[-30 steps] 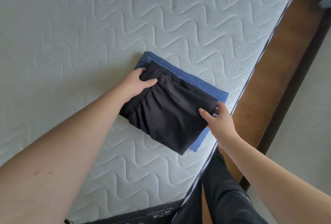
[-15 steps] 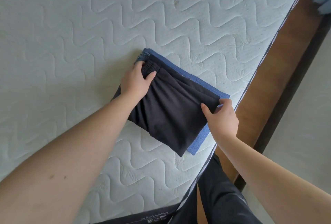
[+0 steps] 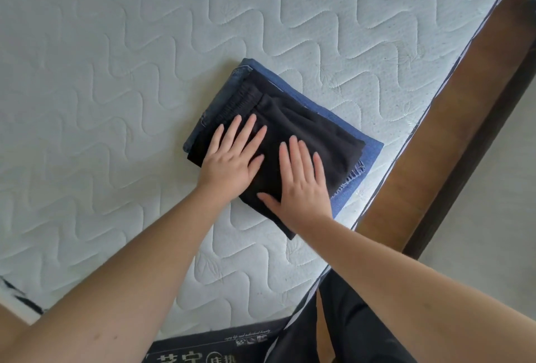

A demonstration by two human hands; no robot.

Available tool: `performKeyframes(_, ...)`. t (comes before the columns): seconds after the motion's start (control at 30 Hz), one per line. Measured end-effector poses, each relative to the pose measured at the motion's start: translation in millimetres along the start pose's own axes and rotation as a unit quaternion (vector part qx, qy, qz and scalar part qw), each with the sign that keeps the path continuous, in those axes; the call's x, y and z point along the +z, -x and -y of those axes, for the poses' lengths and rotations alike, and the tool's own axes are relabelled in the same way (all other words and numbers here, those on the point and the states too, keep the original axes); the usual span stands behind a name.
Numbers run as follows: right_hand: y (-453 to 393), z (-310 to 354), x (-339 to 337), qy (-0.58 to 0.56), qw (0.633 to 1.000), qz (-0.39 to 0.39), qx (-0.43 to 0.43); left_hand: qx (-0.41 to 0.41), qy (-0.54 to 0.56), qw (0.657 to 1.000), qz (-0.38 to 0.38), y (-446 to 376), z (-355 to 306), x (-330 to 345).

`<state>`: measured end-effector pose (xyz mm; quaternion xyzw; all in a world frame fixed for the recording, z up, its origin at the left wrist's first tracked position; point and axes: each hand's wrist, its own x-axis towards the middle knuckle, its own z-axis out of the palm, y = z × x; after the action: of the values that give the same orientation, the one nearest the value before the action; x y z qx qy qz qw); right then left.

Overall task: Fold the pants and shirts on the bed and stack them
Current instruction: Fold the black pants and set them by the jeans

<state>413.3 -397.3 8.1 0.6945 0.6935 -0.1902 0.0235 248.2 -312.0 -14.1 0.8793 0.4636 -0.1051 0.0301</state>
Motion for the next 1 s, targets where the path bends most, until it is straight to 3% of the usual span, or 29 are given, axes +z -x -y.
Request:
performKeyframes(0.1, -13, -20, 7, 0.041, 0.998, 0.029, 0.031, -0.021, -0.006, 0.999, 0.026, -10, -1, 10)
performKeyframes(0.37, 0, -36, 6, 0.024, 0.996, 0.013, 0.085, -0.055, -0.011, 0.994, 0.089, -17, -13, 7)
performKeyframes(0.6, 28, -44, -19, 0.048, 0.996, 0.063, 0.038, -0.055, 0.085, 0.990, 0.100, 20, -29, -44)
performKeyframes(0.8, 76, -29, -87, 0.034, 0.997, 0.071, -0.017, -0.094, 0.147, 0.984, 0.036, 83, -33, -114)
performKeyframes(1.0, 124, -3, -183, 0.029, 0.998, 0.022, -0.055, -0.065, 0.109, 0.991, -0.034, 138, -41, -202)
